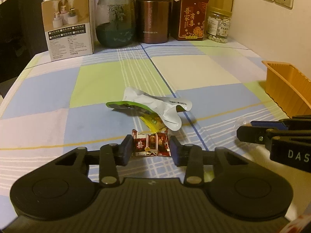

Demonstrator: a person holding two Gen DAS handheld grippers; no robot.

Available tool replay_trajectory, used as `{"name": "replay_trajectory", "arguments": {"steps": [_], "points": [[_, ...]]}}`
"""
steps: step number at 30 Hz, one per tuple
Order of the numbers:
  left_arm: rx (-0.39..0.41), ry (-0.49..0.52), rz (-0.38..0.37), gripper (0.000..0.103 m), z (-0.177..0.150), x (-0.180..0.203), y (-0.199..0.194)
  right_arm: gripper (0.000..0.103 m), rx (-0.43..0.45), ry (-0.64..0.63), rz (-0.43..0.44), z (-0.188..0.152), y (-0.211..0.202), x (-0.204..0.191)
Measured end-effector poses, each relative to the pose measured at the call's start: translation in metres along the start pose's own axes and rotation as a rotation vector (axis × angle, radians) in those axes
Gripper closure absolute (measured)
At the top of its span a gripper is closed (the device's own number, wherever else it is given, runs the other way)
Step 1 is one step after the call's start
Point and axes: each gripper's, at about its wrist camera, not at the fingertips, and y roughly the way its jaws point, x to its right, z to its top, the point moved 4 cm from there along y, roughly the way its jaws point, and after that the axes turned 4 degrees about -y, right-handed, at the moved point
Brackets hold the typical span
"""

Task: Organize snacks
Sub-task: 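Grasp the yellow cube candy with the right gripper while the left grasps the brown-red packet, then lift both held snacks and carry them toward the orange tray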

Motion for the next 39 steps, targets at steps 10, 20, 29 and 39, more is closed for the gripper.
{"name": "replay_trajectory", "arguments": {"steps": [10, 20, 29, 39], "points": [[-0.039, -0.076, 0.011, 0.07, -0.02, 0.004, -0.04, 0.082, -0.016, 0.007, -0.002, -0.01, -0.022, -0.005], [-0.022, -0.157, 0.008, 0.07, -0.029, 0.024, -0.108, 0.082, 0.003, 0.039, -0.005, -0.017, -0.081, -0.011], [-0.004, -0.178, 0.004, 0.07, -0.039, 0.042, -0.168, 0.082, 0.036, 0.056, -0.012, -0.025, -0.145, -0.019], [0.013, -0.179, -0.013, 0.07, -0.051, 0.06, -0.216, 0.082, 0.065, 0.059, -0.028, -0.037, -0.197, -0.023]]}}
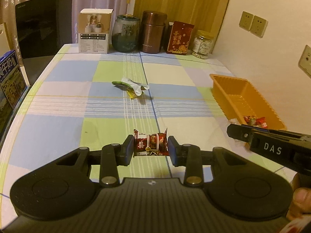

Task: Organize snacks
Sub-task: 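Lift both held snacks and carry them toward the orange tray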

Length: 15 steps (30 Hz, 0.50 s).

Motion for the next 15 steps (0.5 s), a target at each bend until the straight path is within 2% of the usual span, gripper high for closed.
{"name": "replay_trajectory", "arguments": {"steps": [15], "points": [[0.015, 0.029, -0.04, 0.07, -0.002, 0.029, -0.023, 0.082, 0.015, 0.029, -0.053, -0.009, -0.039, 0.025]]}}
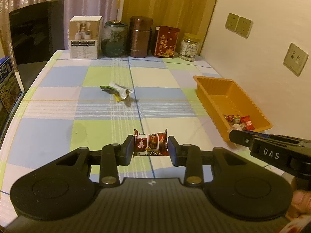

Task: Organize snacks
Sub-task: 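Lift both held snacks and carry them toward the orange tray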

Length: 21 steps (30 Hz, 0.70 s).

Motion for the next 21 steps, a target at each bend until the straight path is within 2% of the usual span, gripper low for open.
{"name": "replay_trajectory", "arguments": {"steps": [21], "points": [[-0.032, 0.06, -0.108, 0.07, 0.005, 0.068, 0.012, 0.082, 0.029, 0.088, -0.102, 0.0, -0.033, 0.071]]}}
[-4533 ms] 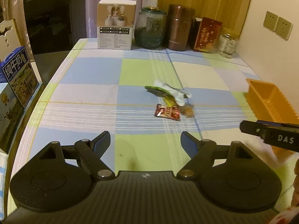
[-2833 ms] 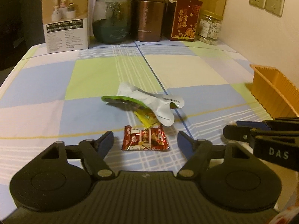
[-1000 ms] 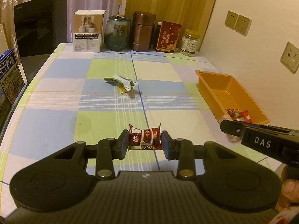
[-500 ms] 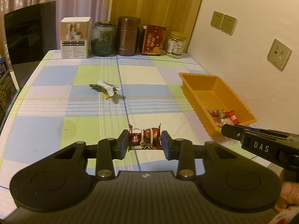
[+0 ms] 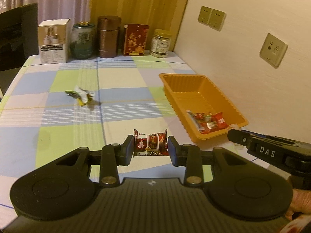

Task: Organize snacks
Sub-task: 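Lift both held snacks and carry them toward the orange tray, then lower the brown-red packet with the left gripper while the right lowers the yellow cube candy into the tray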

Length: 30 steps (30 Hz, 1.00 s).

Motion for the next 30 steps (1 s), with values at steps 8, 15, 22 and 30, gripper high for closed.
{"name": "replay_trajectory", "arguments": {"steps": [8, 15, 22, 30], "points": [[-0.019, 0.033, -0.031, 0.07, 0.002, 0.027, 0.014, 0.082, 0.002, 0.041, -0.035, 0.001, -0.002, 0.03], [-0.029, 0.058, -0.057, 0.07, 0.005, 0.05, 0.027, 0.082, 0.005, 0.07, -0.063, 0.004, -0.003, 0.053], [-0.039, 0.08, -0.081, 0.07, 0.01, 0.07, 0.04, 0.082, 0.007, 0.092, -0.081, 0.005, -0.002, 0.071], [-0.043, 0.104, -0.103, 0.07, 0.015, 0.089, 0.054, 0.082, 0.011, 0.094, -0.095, 0.012, 0.005, 0.086]]}}
